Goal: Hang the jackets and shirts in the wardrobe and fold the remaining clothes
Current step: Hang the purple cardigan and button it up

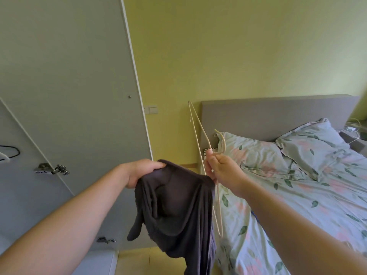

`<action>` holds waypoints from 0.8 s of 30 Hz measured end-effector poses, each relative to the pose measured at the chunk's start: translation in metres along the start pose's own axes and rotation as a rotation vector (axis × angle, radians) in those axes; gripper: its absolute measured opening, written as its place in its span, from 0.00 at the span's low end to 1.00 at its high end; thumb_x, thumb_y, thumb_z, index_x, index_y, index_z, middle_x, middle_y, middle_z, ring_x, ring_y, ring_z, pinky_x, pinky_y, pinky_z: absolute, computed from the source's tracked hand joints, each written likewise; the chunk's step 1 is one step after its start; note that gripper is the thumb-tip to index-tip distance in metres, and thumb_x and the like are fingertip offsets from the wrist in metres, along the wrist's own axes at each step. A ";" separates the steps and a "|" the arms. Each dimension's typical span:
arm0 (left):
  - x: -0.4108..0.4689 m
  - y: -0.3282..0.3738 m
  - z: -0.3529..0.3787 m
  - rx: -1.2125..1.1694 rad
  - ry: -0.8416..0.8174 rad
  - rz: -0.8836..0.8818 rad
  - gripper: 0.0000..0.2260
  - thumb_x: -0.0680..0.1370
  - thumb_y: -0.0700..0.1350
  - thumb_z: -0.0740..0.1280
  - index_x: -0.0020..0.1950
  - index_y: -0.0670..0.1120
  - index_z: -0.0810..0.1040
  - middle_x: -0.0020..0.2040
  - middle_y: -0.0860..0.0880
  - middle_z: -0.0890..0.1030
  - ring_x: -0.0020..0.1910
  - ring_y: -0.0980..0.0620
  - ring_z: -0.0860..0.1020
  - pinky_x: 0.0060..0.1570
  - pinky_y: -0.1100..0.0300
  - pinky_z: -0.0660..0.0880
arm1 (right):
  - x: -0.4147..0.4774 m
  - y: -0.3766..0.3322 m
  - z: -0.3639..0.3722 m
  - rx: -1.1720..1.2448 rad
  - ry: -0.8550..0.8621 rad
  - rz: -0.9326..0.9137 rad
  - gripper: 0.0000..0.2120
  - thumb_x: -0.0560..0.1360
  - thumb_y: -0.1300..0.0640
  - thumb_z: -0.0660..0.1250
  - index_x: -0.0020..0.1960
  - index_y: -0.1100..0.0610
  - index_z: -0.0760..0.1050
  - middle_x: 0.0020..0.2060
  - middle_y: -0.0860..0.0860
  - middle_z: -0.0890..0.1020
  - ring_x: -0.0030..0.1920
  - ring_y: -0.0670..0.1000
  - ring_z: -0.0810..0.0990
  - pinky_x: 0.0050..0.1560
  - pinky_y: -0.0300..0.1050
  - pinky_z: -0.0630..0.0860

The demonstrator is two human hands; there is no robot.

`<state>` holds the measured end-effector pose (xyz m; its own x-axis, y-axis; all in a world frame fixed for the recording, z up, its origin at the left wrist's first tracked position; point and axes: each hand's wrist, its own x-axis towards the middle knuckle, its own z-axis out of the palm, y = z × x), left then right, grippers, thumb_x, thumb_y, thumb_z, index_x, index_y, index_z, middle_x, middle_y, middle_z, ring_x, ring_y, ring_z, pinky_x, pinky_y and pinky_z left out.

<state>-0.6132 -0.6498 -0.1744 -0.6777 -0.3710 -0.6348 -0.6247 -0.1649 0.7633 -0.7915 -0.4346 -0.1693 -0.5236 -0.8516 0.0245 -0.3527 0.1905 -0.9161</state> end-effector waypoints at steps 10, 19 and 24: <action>-0.053 0.063 0.004 0.069 0.100 0.290 0.11 0.79 0.43 0.70 0.54 0.34 0.81 0.54 0.36 0.84 0.49 0.44 0.81 0.53 0.52 0.77 | -0.004 0.010 0.001 0.127 -0.023 0.254 0.25 0.82 0.37 0.57 0.39 0.58 0.71 0.31 0.51 0.75 0.34 0.56 0.84 0.40 0.54 0.83; -0.028 0.044 -0.013 0.601 0.600 0.151 0.18 0.83 0.35 0.55 0.60 0.45 0.84 0.58 0.46 0.81 0.53 0.45 0.78 0.49 0.57 0.72 | -0.017 0.008 -0.009 -0.257 0.065 0.219 0.35 0.77 0.26 0.50 0.31 0.55 0.69 0.21 0.46 0.68 0.19 0.44 0.66 0.34 0.42 0.68; -0.022 0.029 -0.030 0.812 0.865 -0.017 0.19 0.86 0.48 0.55 0.67 0.38 0.77 0.68 0.36 0.77 0.64 0.37 0.77 0.58 0.53 0.73 | -0.019 0.016 -0.012 -0.201 0.098 0.264 0.27 0.77 0.36 0.60 0.29 0.55 0.63 0.23 0.49 0.65 0.21 0.48 0.61 0.38 0.46 0.67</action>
<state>-0.6048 -0.6739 -0.1345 -0.3744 -0.9202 -0.1139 -0.9057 0.3366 0.2578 -0.7968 -0.4094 -0.1797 -0.6858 -0.7110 -0.1557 -0.3358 0.4988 -0.7990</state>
